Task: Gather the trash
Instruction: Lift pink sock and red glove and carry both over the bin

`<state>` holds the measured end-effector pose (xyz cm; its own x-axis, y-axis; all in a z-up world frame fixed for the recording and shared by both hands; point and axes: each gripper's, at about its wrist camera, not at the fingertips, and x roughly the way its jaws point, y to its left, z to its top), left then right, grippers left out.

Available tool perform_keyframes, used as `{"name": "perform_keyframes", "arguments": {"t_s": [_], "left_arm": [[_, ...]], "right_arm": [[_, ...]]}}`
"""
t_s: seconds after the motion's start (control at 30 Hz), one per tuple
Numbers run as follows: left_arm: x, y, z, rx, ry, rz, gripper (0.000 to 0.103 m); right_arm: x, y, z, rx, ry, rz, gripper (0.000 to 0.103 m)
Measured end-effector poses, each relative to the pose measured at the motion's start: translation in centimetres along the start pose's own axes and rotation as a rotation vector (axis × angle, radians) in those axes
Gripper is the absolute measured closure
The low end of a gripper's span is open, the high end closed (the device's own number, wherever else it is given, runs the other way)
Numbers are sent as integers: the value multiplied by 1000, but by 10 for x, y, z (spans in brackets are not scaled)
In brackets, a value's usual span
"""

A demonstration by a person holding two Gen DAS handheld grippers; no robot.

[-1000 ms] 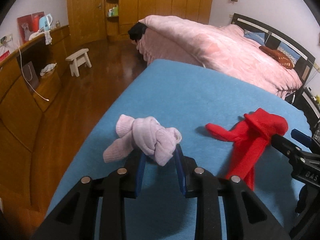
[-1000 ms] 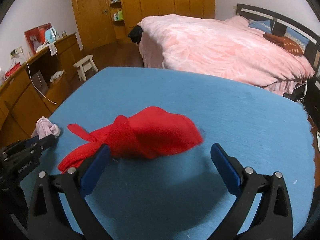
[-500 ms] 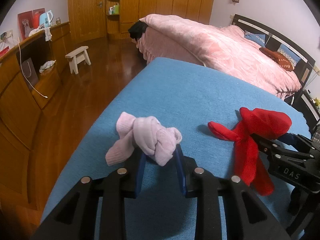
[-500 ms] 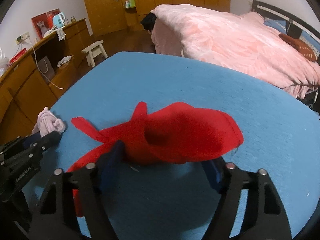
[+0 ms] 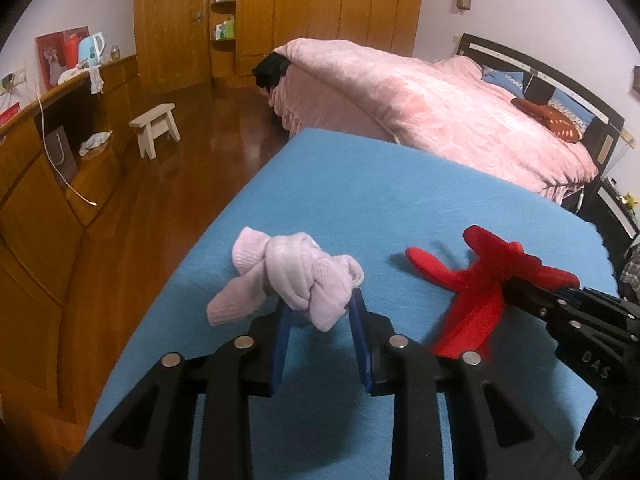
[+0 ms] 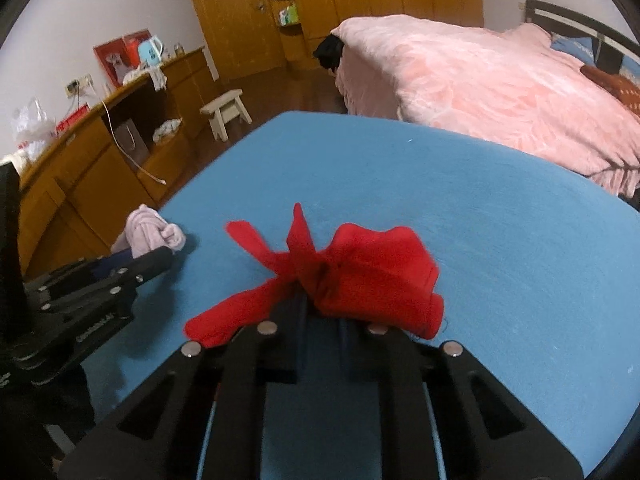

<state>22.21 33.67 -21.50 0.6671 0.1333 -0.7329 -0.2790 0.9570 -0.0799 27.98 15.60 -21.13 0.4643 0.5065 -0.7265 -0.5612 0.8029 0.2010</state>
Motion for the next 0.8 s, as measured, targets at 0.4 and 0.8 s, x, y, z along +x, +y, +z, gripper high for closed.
{"name": "perform_keyframes", "arguments": {"t_s": [0.4,0.8], "left_arm": [[-41,-62,-7,76,-21,-65,74],[-76,-129,-8,143,-48,-142,74]], "right_arm": [[-80,-34,-19,80,-101,-64,91],[-151,-75,-52,154,-156,-168,91]]}}
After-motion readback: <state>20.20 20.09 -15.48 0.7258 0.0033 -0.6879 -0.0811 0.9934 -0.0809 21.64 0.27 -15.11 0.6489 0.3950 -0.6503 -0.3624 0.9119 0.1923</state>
